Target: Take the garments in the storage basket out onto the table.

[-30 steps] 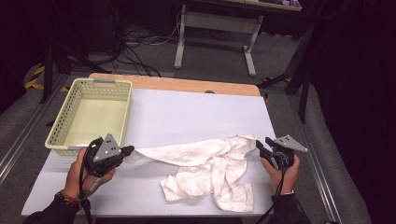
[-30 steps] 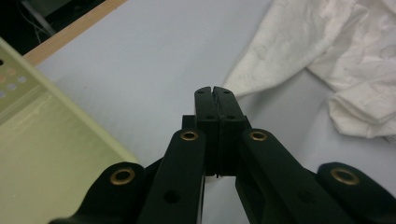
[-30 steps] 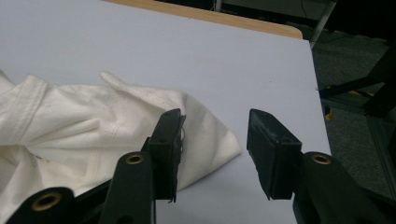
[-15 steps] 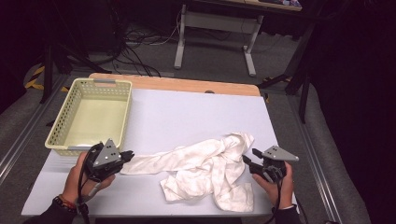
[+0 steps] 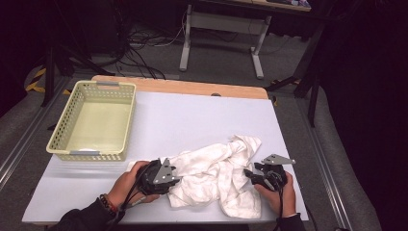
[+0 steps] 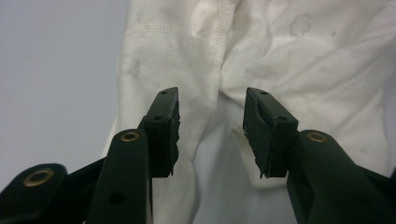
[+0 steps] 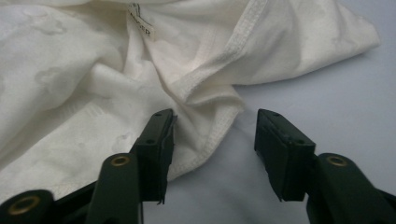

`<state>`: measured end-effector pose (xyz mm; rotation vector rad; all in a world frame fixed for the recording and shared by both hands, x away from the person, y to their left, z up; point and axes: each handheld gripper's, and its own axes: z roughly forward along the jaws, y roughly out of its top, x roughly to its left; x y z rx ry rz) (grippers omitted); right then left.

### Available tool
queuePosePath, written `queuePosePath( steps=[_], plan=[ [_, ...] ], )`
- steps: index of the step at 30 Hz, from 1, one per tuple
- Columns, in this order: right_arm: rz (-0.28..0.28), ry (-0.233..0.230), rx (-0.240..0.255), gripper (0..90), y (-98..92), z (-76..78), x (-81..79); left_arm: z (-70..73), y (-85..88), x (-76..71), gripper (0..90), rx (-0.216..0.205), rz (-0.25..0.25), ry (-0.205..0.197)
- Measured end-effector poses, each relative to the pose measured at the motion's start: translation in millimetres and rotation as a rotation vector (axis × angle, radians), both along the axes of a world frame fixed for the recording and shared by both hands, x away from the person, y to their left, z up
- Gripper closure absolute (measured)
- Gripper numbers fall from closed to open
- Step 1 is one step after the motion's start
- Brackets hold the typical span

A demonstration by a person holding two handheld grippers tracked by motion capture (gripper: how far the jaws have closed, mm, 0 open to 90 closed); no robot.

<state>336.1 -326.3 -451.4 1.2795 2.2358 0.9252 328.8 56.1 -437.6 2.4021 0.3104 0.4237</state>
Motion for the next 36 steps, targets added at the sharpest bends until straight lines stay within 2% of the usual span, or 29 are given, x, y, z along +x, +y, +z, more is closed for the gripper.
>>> queuePosePath(
  steps=[1,3,4,5,6,7,8,9,10,12,14,16,17,18,19,20,22,23,24,25,27,28,29,31,32,34,36],
  plan=[
    [0.002,-0.009,0.012,64.3,-0.1,-0.7,0.2,-2.8,-6.6,7.3,60.8,-0.001,-0.014,0.012],
    [0.012,-0.011,0.023,74.7,0.2,-1.2,0.0,-5.8,-13.3,12.9,62.9,0.011,-0.025,0.009],
    [0.022,-0.010,0.027,80.2,0.5,-1.1,0.0,-7.4,-15.6,14.2,64.2,0.019,-0.017,0.024],
    [0.022,-0.010,0.027,80.2,0.5,-1.1,0.0,-7.4,-15.6,14.2,66.3,0.019,-0.017,0.024],
    [0.035,-0.008,0.029,84.7,0.7,-1.1,-0.1,-9.2,-18.2,17.0,66.3,0.025,-0.019,0.029],
    [0.046,-0.010,0.027,88.3,1.6,-1.0,-0.5,-10.2,-19.3,18.6,72.4,0.027,-0.020,0.035],
    [0.049,-0.012,0.018,89.1,1.5,-0.3,-0.7,-11.4,-20.4,20.9,76.8,0.030,-0.020,0.043],
    [0.049,-0.012,0.018,89.1,1.5,-0.3,-0.7,-12.8,-21.5,23.3,76.8,0.033,-0.016,0.054],
    [0.039,-0.025,-0.012,89.6,0.4,2.6,-1.5,-14.7,-22.0,28.4,83.9,0.032,-0.018,0.077],
    [0.025,-0.040,-0.019,89.7,-3.3,6.4,-2.2,-14.3,-21.3,31.2,87.9,0.020,-0.009,0.082],
    [0.019,-0.047,-0.025,89.8,-5.2,8.6,-2.6,-13.4,-20.8,32.2,88.3,0.015,-0.012,0.080],
    [-0.014,-0.078,-0.046,89.9,-10.9,15.7,-3.0,-9.6,-18.3,31.8,88.5,-0.002,0.012,0.066],
    [-0.034,-0.098,-0.070,89.9,-14.4,20.1,-2.2,-7.1,-16.6,31.5,88.5,-0.019,0.022,0.065],
    [-0.064,-0.132,-0.106,90.0,-19.5,27.0,0.8,-0.6,-13.0,32.1,88.7,-0.042,0.034,0.032],
    [-0.064,-0.132,-0.106,90.0,-19.5,27.0,0.8,-0.6,-13.0,32.1,88.7,-0.042,0.034,0.032],
    [-0.086,-0.150,-0.111,90.0,-24.2,31.7,5.6,3.6,-10.4,32.8,88.7,-0.076,0.051,0.023],
    [-0.095,-0.159,-0.108,90.0,-26.6,33.9,9.2,12.9,-4.3,38.1,88.7,-0.141,0.077,0.032],
    [-0.105,-0.172,-0.111,90.0,-28.6,36.5,19.7,15.6,-2.7,40.8,88.7,-0.160,0.096,0.027],
    [-0.113,-0.178,-0.117,90.0,-28.3,36.7,23.5,19.2,-1.0,46.3,88.7,-0.175,0.130,0.018],
    [-0.113,-0.178,-0.117,90.0,-28.3,36.7,23.5,19.2,-1.0,46.3,88.7,-0.175,0.130,0.018],
    [-0.115,-0.171,-0.129,90.0,-25.2,34.9,33.4,22.6,1.5,52.4,88.7,-0.216,0.182,0.012],
    [-0.112,-0.166,-0.140,90.0,-22.3,32.8,37.6,23.9,2.8,55.0,88.7,-0.224,0.194,0.011],
    [-0.101,-0.152,-0.144,90.0,-18.8,29.6,39.7,27.1,7.1,61.4,88.7,-0.251,0.239,0.016],
    [-0.098,-0.151,-0.149,89.9,-18.0,27.9,39.7,28.6,9.5,65.0,88.7,-0.265,0.257,0.024],
    [-0.106,-0.143,-0.127,89.2,-19.6,24.8,38.8,30.5,13.3,72.0,88.7,-0.276,0.307,0.017],
    [-0.108,-0.131,-0.118,88.9,-20.6,22.3,38.1,30.6,14.3,76.1,88.5,-0.276,0.321,0.022],
    [-0.104,-0.124,-0.116,89.1,-20.2,20.3,36.9,29.1,15.2,83.0,88.3,-0.273,0.365,0.021]
  ],
)
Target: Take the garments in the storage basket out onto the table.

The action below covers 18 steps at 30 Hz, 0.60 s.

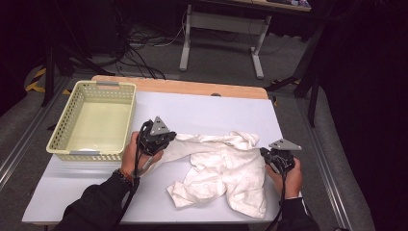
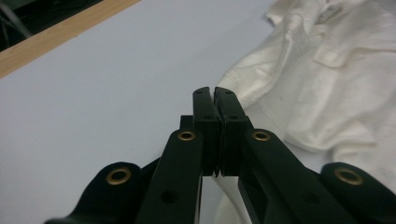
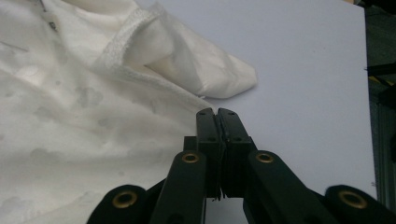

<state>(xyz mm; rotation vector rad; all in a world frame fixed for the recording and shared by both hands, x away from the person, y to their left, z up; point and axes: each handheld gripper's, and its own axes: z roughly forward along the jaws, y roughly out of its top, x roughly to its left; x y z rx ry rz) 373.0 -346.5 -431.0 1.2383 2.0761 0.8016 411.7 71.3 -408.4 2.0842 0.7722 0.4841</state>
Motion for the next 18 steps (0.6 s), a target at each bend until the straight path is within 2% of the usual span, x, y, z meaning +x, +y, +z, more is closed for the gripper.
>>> queuePosePath(
  steps=[2,3,4,6,7,8,9,10,11,12,13,14,16,17,18],
  plan=[
    [0.004,0.005,0.003,89.0,0.2,-0.5,-0.5,-2.2,-0.3,5.2,88.1,-0.006,0.009,0.010],
    [0.017,0.017,0.000,87.7,1.5,-1.1,-1.4,-3.0,-2.0,6.5,85.3,0.006,0.044,-0.007],
    [0.025,0.019,0.001,86.3,2.3,-1.1,-2.2,-2.9,-2.6,6.9,82.6,-0.002,0.055,-0.006],
    [0.037,0.021,0.005,84.5,3.0,-1.0,-3.0,-2.0,-2.4,7.1,77.4,-0.005,0.060,-0.002],
    [0.063,0.026,0.015,79.0,4.2,0.1,-4.6,-1.2,-2.1,6.9,75.9,-0.007,0.058,-0.007],
    [0.069,0.020,0.021,76.5,5.0,1.5,-5.4,0.2,-1.7,5.8,74.6,0.002,0.057,-0.010],
    [0.069,0.020,0.021,76.5,5.0,1.5,-5.4,1.0,-1.9,4.7,74.6,-0.007,0.052,-0.018],
    [0.073,0.009,0.026,73.2,5.7,3.4,-5.9,2.1,-1.7,3.2,73.1,-0.019,0.030,-0.017],
    [0.072,-0.022,0.045,64.6,8.0,9.6,-5.9,4.6,-3.4,-1.3,69.5,-0.011,-0.006,-0.015],
    [0.072,-0.022,0.045,64.6,8.0,9.6,-5.9,4.6,-3.4,-1.3,66.7,-0.011,-0.006,-0.015],
    [0.068,-0.045,0.051,60.0,10.8,15.5,-3.8,5.7,-5.9,-9.2,64.2,0.015,-0.081,-0.015],
    [0.073,-0.057,0.060,58.8,13.0,18.6,-1.8,5.7,-5.9,-9.2,63.3,0.015,-0.081,-0.015],
    [0.080,-0.063,0.068,57.5,15.7,21.6,1.1,2.9,-8.1,-19.5,62.7,0.066,-0.108,-0.028],
    [0.083,-0.075,0.069,55.6,22.9,28.6,11.8,-0.7,-8.5,-25.7,58.8,0.089,-0.132,-0.018],
    [0.083,-0.075,0.069,55.6,22.9,28.6,11.8,-3.4,-8.3,-29.5,58.8,0.108,-0.144,-0.012]
  ],
)
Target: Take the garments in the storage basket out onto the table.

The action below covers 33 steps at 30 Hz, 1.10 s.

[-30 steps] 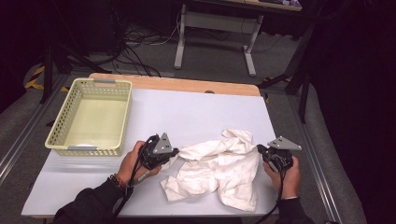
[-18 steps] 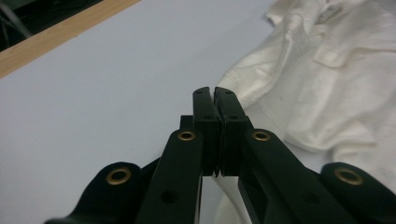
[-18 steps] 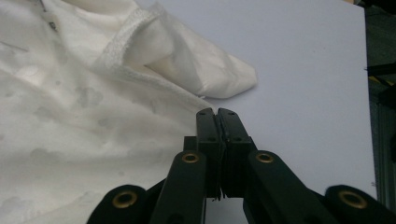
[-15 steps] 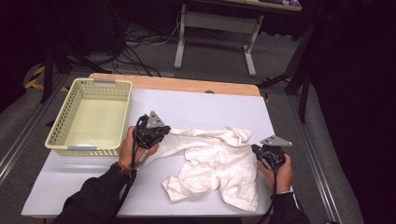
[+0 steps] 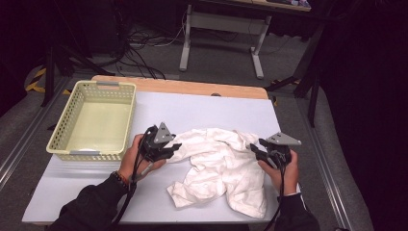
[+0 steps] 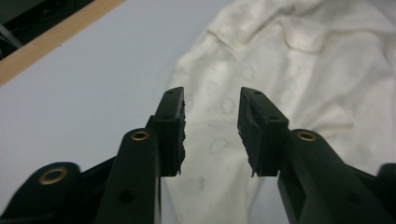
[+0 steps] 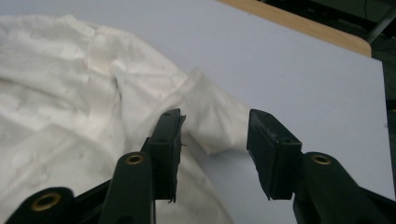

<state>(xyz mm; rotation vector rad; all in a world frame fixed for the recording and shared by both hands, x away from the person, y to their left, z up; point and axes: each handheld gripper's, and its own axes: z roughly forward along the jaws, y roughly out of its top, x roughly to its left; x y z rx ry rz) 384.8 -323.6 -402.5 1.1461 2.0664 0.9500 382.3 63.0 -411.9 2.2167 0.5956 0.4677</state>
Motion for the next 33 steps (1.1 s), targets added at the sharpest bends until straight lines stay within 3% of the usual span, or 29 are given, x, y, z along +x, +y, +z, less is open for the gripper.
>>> queuePosePath(
  steps=[2,4,5,10,11,13,15,17,18,19,20,21,24,26,28,29,30,31,33],
  plan=[
    [0.009,0.002,0.002,54.2,7.1,5.3,11.6,-8.3,1.9,-10.1,57.0,0.064,-0.023,0.003],
    [0.019,0.019,-0.028,53.5,17.7,9.7,26.7,-15.8,7.1,-18.3,56.0,0.095,-0.033,0.013],
    [0.035,0.050,-0.075,54.2,29.9,10.0,44.4,-21.5,12.9,-25.9,56.8,0.100,-0.048,0.024],
    [0.040,0.142,-0.163,57.1,47.1,-2.4,75.1,-31.5,21.8,-36.0,64.6,0.142,-0.080,0.058],
    [0.040,0.142,-0.163,57.1,47.1,-2.4,75.1,-31.5,21.8,-36.0,65.4,0.142,-0.080,0.058],
    [0.028,0.172,-0.191,58.3,51.4,-9.0,83.9,-38.3,24.8,-34.2,67.3,0.155,-0.078,0.095],
    [0.021,0.204,-0.224,64.6,55.8,-17.1,91.7,-43.8,26.4,-29.9,69.8,0.114,-0.077,0.135],
    [0.026,0.221,-0.267,73.5,58.7,-22.2,95.3,-43.3,27.8,-26.8,70.6,0.111,-0.085,0.144],
    [0.026,0.221,-0.267,73.5,58.7,-22.2,95.3,-43.3,27.8,-26.8,71.1,0.111,-0.085,0.144],
    [0.013,0.223,-0.296,83.0,59.2,-24.7,96.6,-43.8,29.1,-24.9,72.4,0.102,-0.096,0.165],
    [0.006,0.219,-0.305,86.1,58.7,-24.4,96.2,-43.8,29.1,-24.9,74.3,0.102,-0.096,0.165],
    [0.005,0.213,-0.306,87.3,56.9,-23.1,95.5,-43.1,30.1,-22.8,77.3,0.099,-0.105,0.181],
    [-0.024,0.181,-0.265,87.7,47.3,-15.8,90.4,-42.6,30.3,-21.7,88.3,0.108,-0.094,0.172],
    [-0.038,0.165,-0.243,87.7,43.0,-12.0,87.5,-42.6,30.7,-21.3,90.0,0.106,-0.096,0.174],
    [-0.068,0.107,-0.185,87.6,32.8,-2.0,79.3,-40.8,31.7,-22.7,90.0,0.115,-0.093,0.166],
    [-0.105,0.045,-0.129,87.6,20.4,9.2,68.8,-36.8,33.6,-24.9,90.0,0.107,-0.098,0.150],
    [-0.105,0.045,-0.129,87.6,20.4,9.2,68.8,-36.8,33.6,-24.9,90.0,0.107,-0.098,0.150],
    [-0.147,-0.023,-0.074,87.5,6.3,19.8,56.2,-29.7,36.3,-28.0,90.0,0.082,-0.098,0.128],
    [-0.167,-0.049,-0.047,87.5,-1.2,23.8,49.7,-23.9,38.8,-29.7,90.0,0.071,-0.097,0.106]
  ],
)
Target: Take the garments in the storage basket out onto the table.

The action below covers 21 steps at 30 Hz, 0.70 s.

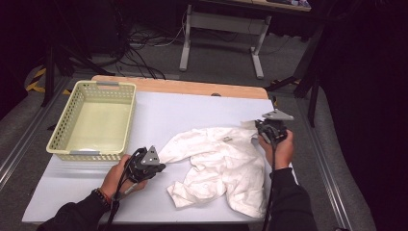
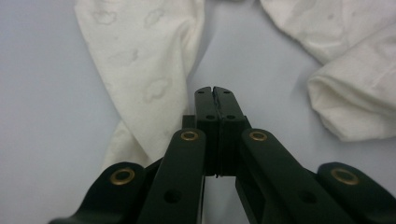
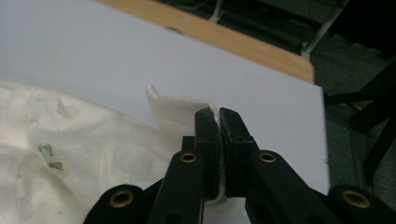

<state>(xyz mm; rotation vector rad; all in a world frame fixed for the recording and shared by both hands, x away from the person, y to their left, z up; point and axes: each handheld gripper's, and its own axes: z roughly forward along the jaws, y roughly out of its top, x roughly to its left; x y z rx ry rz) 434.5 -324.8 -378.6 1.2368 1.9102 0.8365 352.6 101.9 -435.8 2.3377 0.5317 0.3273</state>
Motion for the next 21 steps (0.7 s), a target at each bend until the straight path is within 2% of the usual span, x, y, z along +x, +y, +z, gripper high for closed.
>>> queuePosePath(
  steps=[1,2,4,7,8,10,12,13,15,20,21],
  plan=[
    [-0.042,-0.058,0.044,87.4,-15.0,4.5,-13.2,7.2,3.8,-2.7,90.0,-0.022,0.002,-0.023],
    [-0.042,-0.058,0.044,87.4,-15.0,4.5,-13.2,7.2,3.8,-2.7,90.0,-0.022,0.002,-0.023],
    [-0.106,-0.097,0.098,86.7,-36.4,1.6,-28.9,16.5,10.0,-6.9,90.0,-0.060,0.015,-0.054],
    [-0.149,-0.101,0.119,85.4,-48.8,-6.0,-36.7,20.3,13.0,-8.4,90.0,-0.075,0.022,-0.062],
    [-0.185,-0.092,0.153,83.5,-60.5,-16.3,-41.9,21.5,14.3,-9.2,90.0,-0.083,0.028,-0.073],
    [-0.216,-0.068,0.176,81.0,-70.2,-27.3,-45.5,23.7,16.4,-10.1,90.0,-0.095,0.027,-0.077],
    [-0.236,-0.057,0.186,80.6,-73.9,-33.0,-47.9,25.2,18.2,-11.5,90.0,-0.100,0.039,-0.093],
    [-0.257,-0.025,0.177,80.9,-81.1,-44.8,-52.0,27.3,20.8,-11.1,90.0,-0.115,0.042,-0.097],
    [-0.282,-0.014,0.162,79.3,-85.9,-48.2,-54.5,28.4,21.9,-11.0,90.0,-0.121,0.046,-0.102],
    [-0.301,0.008,0.136,74.0,-90.5,-52.4,-60.4,29.0,20.6,-12.8,90.0,-0.122,0.047,-0.123],
    [-0.311,0.021,0.121,71.7,-92.1,-53.7,-62.7,27.8,18.7,-13.1,87.1,-0.118,0.045,-0.119]
  ],
)
